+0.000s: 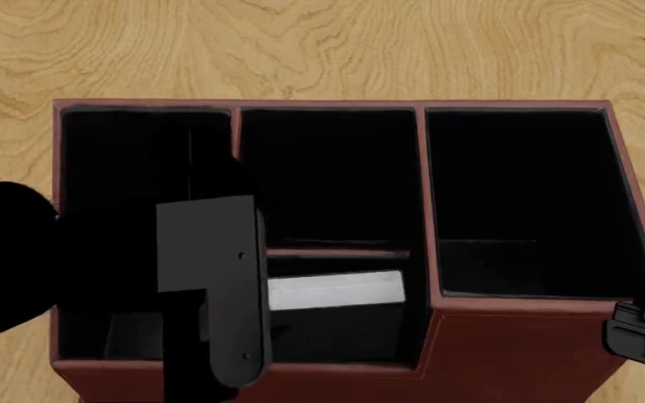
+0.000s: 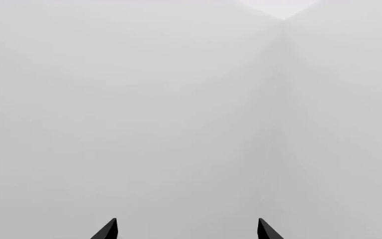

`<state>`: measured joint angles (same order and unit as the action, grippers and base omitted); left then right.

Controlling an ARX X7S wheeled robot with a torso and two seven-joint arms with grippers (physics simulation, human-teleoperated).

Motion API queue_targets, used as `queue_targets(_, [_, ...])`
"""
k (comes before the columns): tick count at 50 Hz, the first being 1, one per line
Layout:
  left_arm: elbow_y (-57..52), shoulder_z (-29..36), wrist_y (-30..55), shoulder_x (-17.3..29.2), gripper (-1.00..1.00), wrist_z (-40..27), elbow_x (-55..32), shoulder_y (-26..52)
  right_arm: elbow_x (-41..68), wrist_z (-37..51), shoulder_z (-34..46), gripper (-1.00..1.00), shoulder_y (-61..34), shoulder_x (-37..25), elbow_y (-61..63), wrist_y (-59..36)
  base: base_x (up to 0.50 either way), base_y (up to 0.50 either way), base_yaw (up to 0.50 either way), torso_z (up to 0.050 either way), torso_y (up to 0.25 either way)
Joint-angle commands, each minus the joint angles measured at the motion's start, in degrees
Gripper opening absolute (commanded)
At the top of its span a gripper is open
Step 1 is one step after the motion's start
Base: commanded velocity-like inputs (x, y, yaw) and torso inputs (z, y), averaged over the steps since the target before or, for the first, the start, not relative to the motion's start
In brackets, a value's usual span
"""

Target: Pick up the book and place it in the back compartment of the caddy.

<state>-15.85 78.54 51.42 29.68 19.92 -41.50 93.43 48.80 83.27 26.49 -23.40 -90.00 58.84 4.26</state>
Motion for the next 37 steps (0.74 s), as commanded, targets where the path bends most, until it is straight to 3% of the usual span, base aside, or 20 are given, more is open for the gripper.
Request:
queue_targets(1, [-3.09, -4.47, 1.23, 1.84, 1.0, 0.39, -3.56, 3.45, 0.73, -0.96, -1.78, 1.0, -0.67, 0.01, 0.73, -1.22, 0.0, 0.0, 0.0, 0.0, 0.0])
queue_targets(17, [-7.37, -11.22, 3.73, 6.62, 1.0, -1.9, -9.43, 6.62, 0.15, -0.84, -1.86, 1.0, -0.01, 0.01, 1.05, -0.78, 0.0, 0.0, 0.0, 0.0, 0.0])
queue_targets(37, [-13.85, -24.48, 2.06, 18.3, 1.0, -12.21, -22.24, 3.2, 0.46, -0.84, -2.56, 1.0, 0.2, 0.01, 1.07, -0.83, 0.0, 0.0, 0.0, 0.0, 0.0])
